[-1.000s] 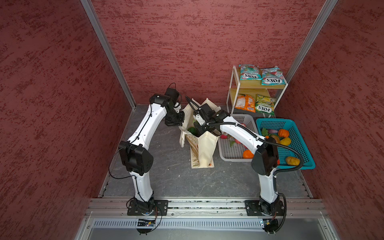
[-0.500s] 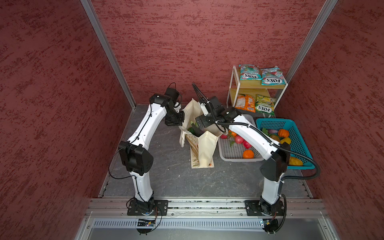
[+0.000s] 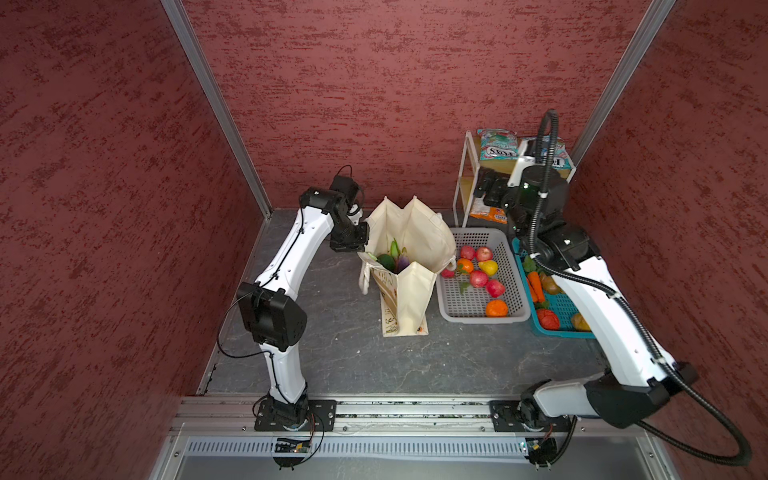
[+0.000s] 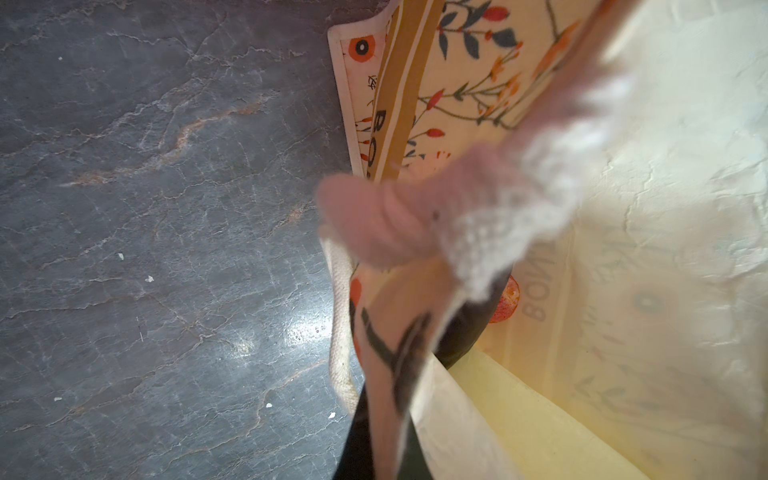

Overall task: Place the food into the grocery bag and tie it
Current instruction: 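Move the right gripper up toward the shelf of FOXS candy bags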

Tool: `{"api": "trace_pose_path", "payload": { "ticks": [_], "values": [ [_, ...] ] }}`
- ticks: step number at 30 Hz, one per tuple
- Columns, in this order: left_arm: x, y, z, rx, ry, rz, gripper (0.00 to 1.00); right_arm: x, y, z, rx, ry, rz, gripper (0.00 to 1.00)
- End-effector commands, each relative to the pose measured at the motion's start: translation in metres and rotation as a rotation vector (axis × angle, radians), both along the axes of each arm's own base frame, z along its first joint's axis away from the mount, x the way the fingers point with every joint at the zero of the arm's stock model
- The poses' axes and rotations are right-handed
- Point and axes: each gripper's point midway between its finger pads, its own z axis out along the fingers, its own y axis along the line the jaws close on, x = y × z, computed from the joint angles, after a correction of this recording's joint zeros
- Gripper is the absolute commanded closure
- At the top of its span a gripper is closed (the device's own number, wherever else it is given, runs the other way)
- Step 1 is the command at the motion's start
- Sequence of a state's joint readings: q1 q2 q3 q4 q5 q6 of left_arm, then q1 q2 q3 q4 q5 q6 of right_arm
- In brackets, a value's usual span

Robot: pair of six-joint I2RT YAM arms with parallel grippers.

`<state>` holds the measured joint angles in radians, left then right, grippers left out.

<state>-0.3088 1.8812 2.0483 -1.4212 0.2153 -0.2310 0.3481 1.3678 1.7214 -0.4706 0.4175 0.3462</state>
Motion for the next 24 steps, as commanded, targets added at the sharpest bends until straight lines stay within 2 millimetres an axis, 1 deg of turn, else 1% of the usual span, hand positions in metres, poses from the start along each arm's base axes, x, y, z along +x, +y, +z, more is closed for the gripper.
{"api": "trace_pose_path", "payload": {
  "ticks": [1, 4, 7, 10, 14, 16, 17, 20, 24],
  "values": [
    [0.007, -0.003, 0.007, -0.009, -0.038, -0.001, 1.00, 0.003, -0.032, -0.012, 0.259, 0.002, -0.071, 0.10],
    [0.007, -0.005, 0.008, -0.010, -0.040, -0.004, 1.00, 0.006, -0.056, -0.034, 0.434, 0.050, -0.094, 0.13],
    [0.006, -0.005, 0.008, -0.011, -0.042, -0.005, 1.00, 0.008, -0.070, -0.057, 0.603, 0.095, -0.100, 0.15],
    [0.005, -0.005, 0.009, -0.011, -0.043, -0.007, 1.00, 0.009, -0.082, -0.074, 0.755, 0.118, -0.100, 0.16],
    [0.002, -0.005, 0.008, -0.011, -0.038, -0.005, 1.00, 0.014, -0.089, -0.087, 0.903, 0.128, -0.082, 0.18],
    [0.001, -0.005, 0.007, -0.015, -0.037, -0.003, 1.00, 0.017, -0.091, -0.088, 0.941, 0.123, -0.072, 0.19],
    [0.000, -0.005, 0.006, -0.014, -0.031, -0.002, 1.00, 0.018, -0.091, -0.084, 0.946, 0.118, -0.064, 0.19],
    [-0.001, -0.006, 0.006, -0.017, -0.033, -0.005, 1.00, 0.023, -0.095, -0.066, 0.944, 0.087, -0.055, 0.20],
    [-0.002, -0.010, 0.007, -0.026, -0.035, -0.009, 1.00, 0.032, -0.108, -0.041, 0.946, 0.049, -0.072, 0.23]
  ]
}}
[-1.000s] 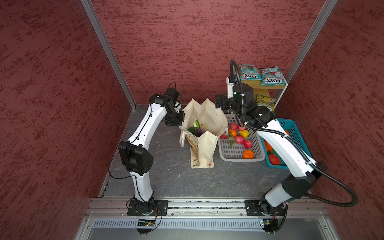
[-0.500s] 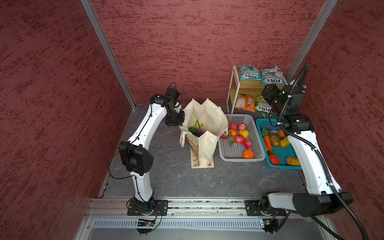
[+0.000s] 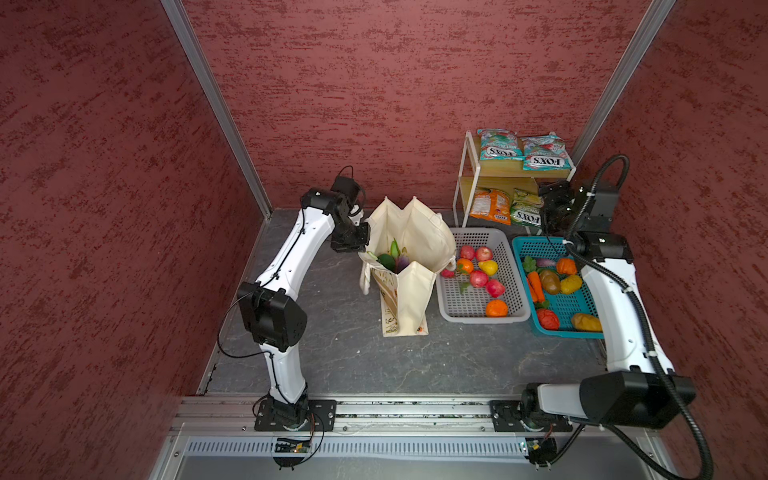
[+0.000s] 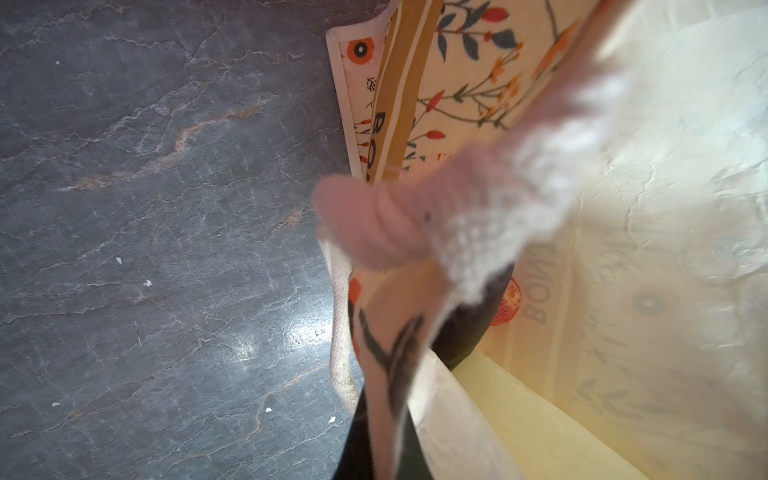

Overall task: Place the food into the grocery bag and tie it
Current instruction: 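Move the right gripper up toward the shelf of FOXS candy bags, then grasp the teal FOXS candy bag on the top shelf with the right gripper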

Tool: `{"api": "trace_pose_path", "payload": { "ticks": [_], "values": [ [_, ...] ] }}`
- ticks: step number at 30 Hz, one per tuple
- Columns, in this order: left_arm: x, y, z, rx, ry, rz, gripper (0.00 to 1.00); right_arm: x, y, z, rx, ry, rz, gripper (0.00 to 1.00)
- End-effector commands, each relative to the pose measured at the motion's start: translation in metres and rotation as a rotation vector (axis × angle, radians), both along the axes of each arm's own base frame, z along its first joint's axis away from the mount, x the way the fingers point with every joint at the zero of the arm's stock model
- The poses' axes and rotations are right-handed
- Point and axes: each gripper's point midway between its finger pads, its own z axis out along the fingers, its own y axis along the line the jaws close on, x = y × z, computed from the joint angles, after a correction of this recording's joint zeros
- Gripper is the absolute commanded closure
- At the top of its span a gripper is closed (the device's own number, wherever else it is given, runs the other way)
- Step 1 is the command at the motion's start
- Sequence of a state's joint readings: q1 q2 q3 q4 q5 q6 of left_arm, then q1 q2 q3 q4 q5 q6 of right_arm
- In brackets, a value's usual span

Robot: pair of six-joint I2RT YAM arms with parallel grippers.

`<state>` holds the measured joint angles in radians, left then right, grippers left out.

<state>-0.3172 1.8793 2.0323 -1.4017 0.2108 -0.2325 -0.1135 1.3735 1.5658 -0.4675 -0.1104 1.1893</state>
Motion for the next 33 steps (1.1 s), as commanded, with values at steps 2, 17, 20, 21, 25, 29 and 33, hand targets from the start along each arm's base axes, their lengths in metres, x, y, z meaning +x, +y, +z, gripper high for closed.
{"api": "trace_pose_path", "payload": {
  "ticks": [2, 17, 20, 21, 25, 29, 33],
  "values": [
    [-0.003, -0.008, 0.011, -0.031, -0.031, -0.006, 1.00, 0.011, -0.011, 0.044, 0.042, -0.083, -0.009, 0.24],
    [0.004, -0.010, 0.012, -0.021, -0.059, -0.020, 1.00, 0.076, -0.063, 0.021, 0.213, 0.191, -0.071, 0.28],
    [0.005, -0.009, 0.012, -0.016, -0.061, -0.021, 1.00, 0.081, -0.065, 0.012, 0.235, 0.196, -0.081, 0.30],
    [0.005, -0.010, 0.011, -0.018, -0.060, -0.022, 1.00, 0.082, -0.067, 0.011, 0.237, 0.196, -0.089, 0.31],
    [0.005, -0.012, 0.009, -0.026, -0.056, -0.024, 1.00, 0.085, -0.075, 0.005, 0.233, 0.204, -0.117, 0.32],
    [0.004, -0.012, 0.007, -0.027, -0.053, -0.025, 1.00, 0.090, -0.083, 0.004, 0.214, 0.191, -0.131, 0.41],
    [0.003, -0.012, 0.005, -0.029, -0.052, -0.028, 1.00, 0.096, -0.090, 0.001, 0.202, 0.182, -0.140, 0.47]
  ]
}}
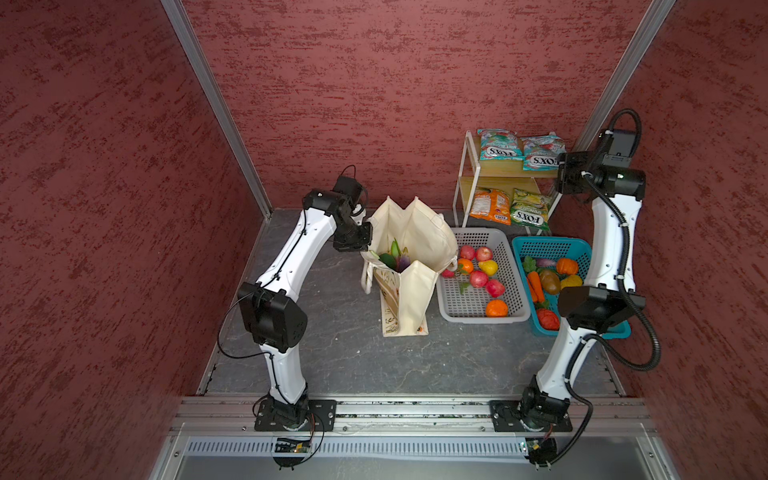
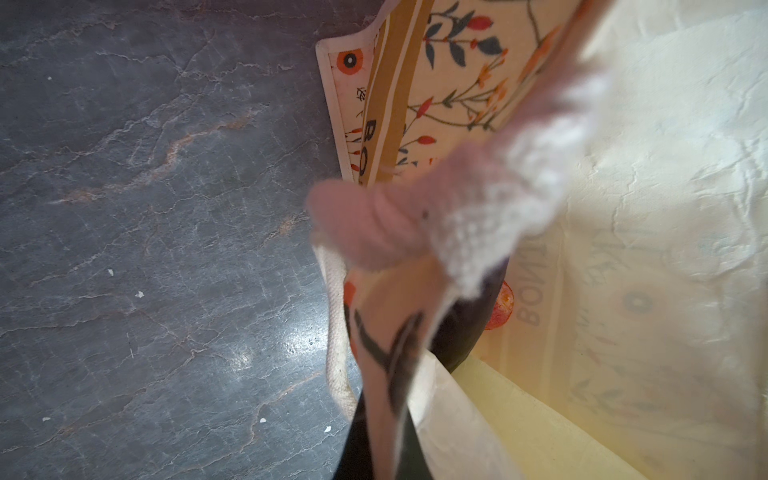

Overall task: Place the food into the grocery bag and tie it
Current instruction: 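Grasp the teal FOXS candy bag on the top shelf with the right gripper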

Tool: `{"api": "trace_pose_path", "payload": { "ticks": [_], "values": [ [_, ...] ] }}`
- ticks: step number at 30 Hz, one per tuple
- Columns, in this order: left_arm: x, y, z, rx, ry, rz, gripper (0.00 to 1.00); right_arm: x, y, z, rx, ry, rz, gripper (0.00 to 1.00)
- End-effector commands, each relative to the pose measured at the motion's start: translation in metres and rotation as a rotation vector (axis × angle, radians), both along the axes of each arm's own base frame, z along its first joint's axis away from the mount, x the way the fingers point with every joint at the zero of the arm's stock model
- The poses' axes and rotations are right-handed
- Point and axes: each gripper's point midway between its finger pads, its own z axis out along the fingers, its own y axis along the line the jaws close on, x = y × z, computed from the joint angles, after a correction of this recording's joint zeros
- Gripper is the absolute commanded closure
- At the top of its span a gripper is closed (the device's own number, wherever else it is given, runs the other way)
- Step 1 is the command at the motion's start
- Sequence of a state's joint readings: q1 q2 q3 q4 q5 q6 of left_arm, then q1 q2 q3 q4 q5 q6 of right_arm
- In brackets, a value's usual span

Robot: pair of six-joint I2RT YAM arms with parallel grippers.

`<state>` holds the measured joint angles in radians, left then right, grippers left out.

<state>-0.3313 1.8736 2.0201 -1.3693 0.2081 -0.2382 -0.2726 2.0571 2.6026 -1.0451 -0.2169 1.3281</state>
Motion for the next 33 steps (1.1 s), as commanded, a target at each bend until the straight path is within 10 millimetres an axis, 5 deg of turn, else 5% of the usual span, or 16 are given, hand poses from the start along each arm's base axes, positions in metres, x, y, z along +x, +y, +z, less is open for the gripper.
{"api": "trace_pose_path", "payload": {
  "ticks": [1, 33],
  "values": [
    [0.000, -0.006, 0.004, -0.022, -0.028, -0.021, 1.00, 0.005, -0.013, 0.003, -0.018, -0.024, -0.033, 0.48],
    [0.010, -0.006, 0.015, -0.029, -0.058, -0.028, 0.99, 0.055, -0.036, -0.025, -0.082, -0.073, -0.034, 0.49]
  ]
}}
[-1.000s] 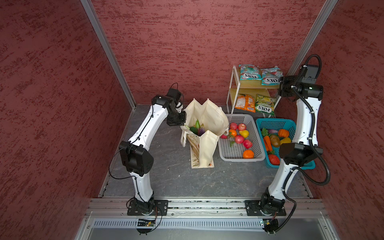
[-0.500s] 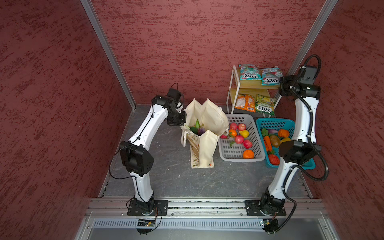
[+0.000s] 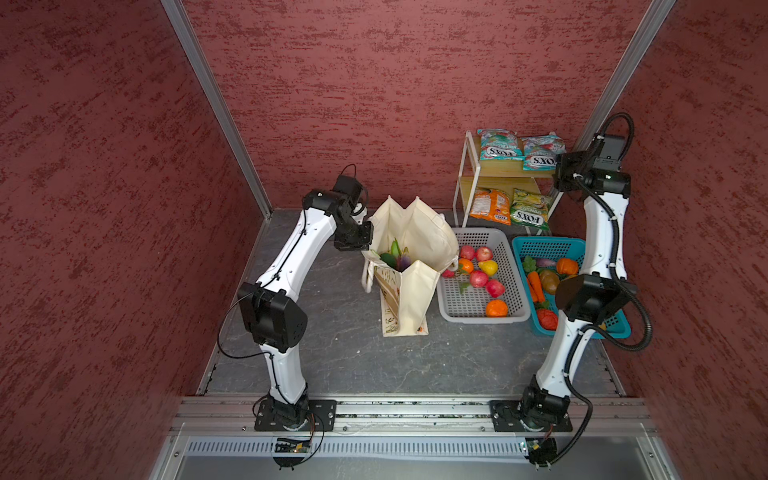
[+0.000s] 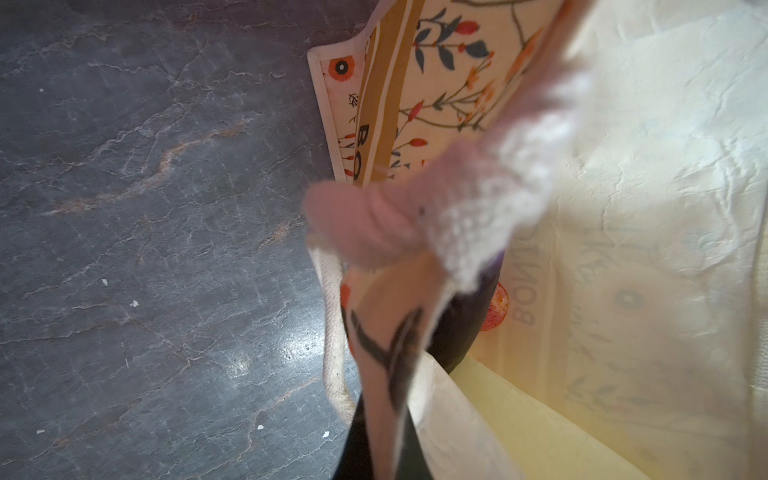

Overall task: Place the food into the grocery bag and tie it
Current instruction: 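Grasp the teal FOXS candy bag on the top shelf with the right gripper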

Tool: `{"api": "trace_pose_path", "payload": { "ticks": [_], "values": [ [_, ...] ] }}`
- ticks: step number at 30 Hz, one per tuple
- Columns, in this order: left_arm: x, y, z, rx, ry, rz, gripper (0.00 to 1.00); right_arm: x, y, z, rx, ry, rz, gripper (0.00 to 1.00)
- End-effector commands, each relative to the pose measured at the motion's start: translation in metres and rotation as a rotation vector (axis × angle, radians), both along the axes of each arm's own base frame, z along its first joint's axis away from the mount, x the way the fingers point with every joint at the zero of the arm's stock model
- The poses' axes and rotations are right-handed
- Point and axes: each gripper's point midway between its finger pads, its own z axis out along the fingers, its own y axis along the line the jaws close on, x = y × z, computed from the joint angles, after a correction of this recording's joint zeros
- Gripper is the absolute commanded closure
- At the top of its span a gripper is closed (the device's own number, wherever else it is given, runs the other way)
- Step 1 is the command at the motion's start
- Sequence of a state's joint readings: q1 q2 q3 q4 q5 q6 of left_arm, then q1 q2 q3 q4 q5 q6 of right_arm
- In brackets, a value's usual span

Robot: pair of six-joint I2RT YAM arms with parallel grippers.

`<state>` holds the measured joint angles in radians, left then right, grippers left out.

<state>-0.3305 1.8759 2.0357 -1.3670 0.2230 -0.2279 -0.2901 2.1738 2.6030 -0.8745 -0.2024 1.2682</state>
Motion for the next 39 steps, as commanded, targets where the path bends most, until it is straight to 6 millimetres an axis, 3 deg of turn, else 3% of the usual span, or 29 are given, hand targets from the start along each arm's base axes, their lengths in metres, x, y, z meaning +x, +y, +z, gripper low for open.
{"api": "trace_pose_path", "payload": {
  "ticks": [1, 13, 20, 25, 29, 32, 39],
  "values": [
    [0.009, -0.003, 0.010, -0.013, -0.043, -0.014, 0.99, 0.008, -0.010, -0.001, -0.005, -0.024, -0.032, 0.50],
    [0.005, 0.001, 0.008, 0.001, -0.031, -0.007, 0.99, 0.013, -0.014, -0.009, -0.002, -0.015, -0.045, 0.72],
    [0.005, 0.002, 0.009, 0.005, -0.030, -0.007, 0.99, 0.014, -0.017, -0.011, -0.006, -0.010, -0.055, 0.76],
    [0.003, 0.003, 0.009, 0.008, -0.030, -0.007, 0.99, 0.014, -0.018, -0.007, -0.010, -0.022, -0.063, 0.92],
    [0.000, 0.006, 0.009, 0.016, -0.027, -0.005, 0.99, 0.010, -0.019, 0.005, -0.027, -0.048, -0.075, 1.00],
    [-0.001, 0.008, 0.009, 0.018, -0.028, 0.000, 0.99, 0.004, -0.022, 0.018, -0.054, -0.067, -0.091, 1.00],
    [-0.004, 0.013, 0.007, 0.021, -0.025, 0.008, 0.99, -0.028, -0.028, 0.072, -0.166, -0.145, -0.155, 1.00]
  ]
}}
